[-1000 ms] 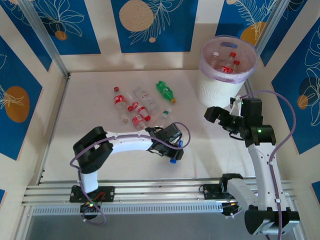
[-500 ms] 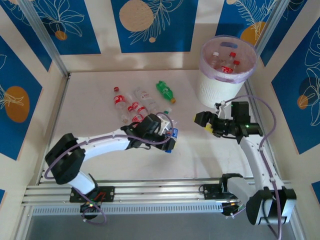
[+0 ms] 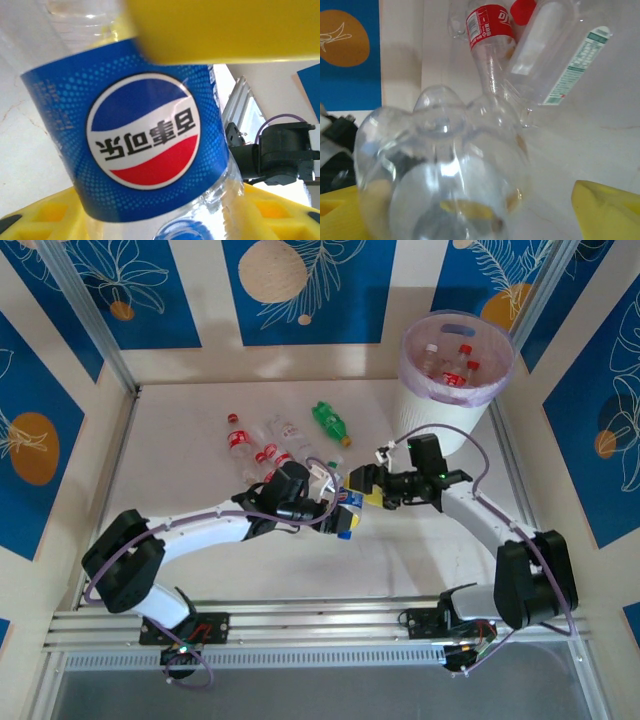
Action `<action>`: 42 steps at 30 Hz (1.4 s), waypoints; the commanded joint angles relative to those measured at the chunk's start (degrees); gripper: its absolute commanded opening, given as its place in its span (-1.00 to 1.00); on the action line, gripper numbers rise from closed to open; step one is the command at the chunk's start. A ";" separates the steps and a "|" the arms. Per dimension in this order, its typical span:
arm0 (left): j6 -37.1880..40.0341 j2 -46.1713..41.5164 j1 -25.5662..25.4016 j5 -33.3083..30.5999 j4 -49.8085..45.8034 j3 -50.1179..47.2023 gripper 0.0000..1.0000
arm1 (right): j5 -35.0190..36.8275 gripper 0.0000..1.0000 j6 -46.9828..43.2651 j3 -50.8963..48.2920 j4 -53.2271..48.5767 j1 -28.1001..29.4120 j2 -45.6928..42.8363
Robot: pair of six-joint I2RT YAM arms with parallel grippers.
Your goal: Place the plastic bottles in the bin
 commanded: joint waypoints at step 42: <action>1.15 -15.31 6.00 -13.04 -12.98 -6.97 1.00 | 53.09 -0.19 -24.44 39.27 -10.86 -3.15 -10.50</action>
